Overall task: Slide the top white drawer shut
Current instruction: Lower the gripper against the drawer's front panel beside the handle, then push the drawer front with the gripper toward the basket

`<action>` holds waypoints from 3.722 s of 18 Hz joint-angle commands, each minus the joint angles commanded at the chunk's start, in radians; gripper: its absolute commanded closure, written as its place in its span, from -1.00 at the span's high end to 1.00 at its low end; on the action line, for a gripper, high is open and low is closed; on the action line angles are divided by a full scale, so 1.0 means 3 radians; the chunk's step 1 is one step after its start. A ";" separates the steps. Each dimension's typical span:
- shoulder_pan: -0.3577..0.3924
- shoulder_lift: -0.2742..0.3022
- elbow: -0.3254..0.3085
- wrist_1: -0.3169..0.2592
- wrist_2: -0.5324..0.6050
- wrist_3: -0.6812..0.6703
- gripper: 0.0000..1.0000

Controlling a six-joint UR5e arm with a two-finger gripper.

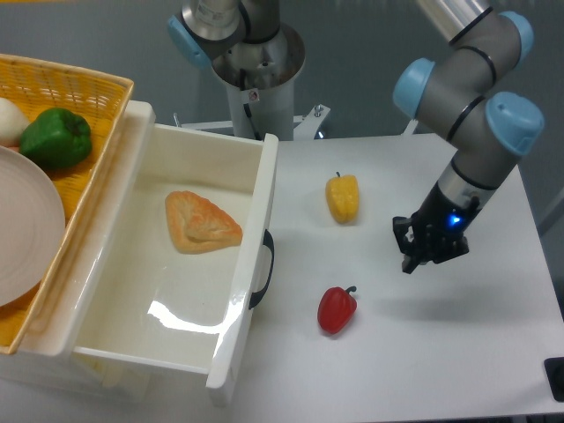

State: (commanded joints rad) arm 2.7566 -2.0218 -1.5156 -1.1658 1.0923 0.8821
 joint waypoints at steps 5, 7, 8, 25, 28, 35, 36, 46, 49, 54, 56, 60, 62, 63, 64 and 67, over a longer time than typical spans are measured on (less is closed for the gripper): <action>-0.0056 0.0035 -0.0046 -0.0020 -0.0128 -0.0092 -0.97; -0.0092 0.0066 -0.0082 -0.0036 -0.0143 -0.0097 -0.97; -0.0097 0.0071 -0.0102 -0.0041 -0.0179 -0.0097 -0.97; -0.0384 0.0307 -0.0235 -0.0496 -0.0599 -0.0522 -0.98; -0.0414 0.0307 -0.0235 -0.0501 -0.0690 -0.0532 -0.98; -0.0491 0.0317 -0.0235 -0.0522 -0.0757 -0.0619 -0.98; -0.0491 0.0337 -0.0240 -0.0527 -0.0767 -0.0624 -0.98; -0.0573 0.0414 -0.0235 -0.0619 -0.0813 -0.0706 -0.97; -0.0588 0.0419 -0.0235 -0.0619 -0.0813 -0.0736 -0.97; -0.0639 0.0445 -0.0235 -0.0619 -0.0813 -0.0782 -0.96; -0.0675 0.0445 -0.0235 -0.0619 -0.0813 -0.0813 -0.95; -0.0706 0.0506 -0.0245 -0.0629 -0.0813 -0.0859 -0.95; -0.0762 0.0511 -0.0245 -0.0629 -0.0813 -0.0895 -0.95; -0.0772 0.0516 -0.0245 -0.0629 -0.0818 -0.0895 -0.95; -0.0777 0.0516 -0.0245 -0.0629 -0.0819 -0.0900 -0.95; -0.0813 0.0532 -0.0245 -0.0629 -0.0829 -0.0931 -0.95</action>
State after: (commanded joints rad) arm 2.5127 -1.8623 -1.5892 -1.3545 0.8437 0.6029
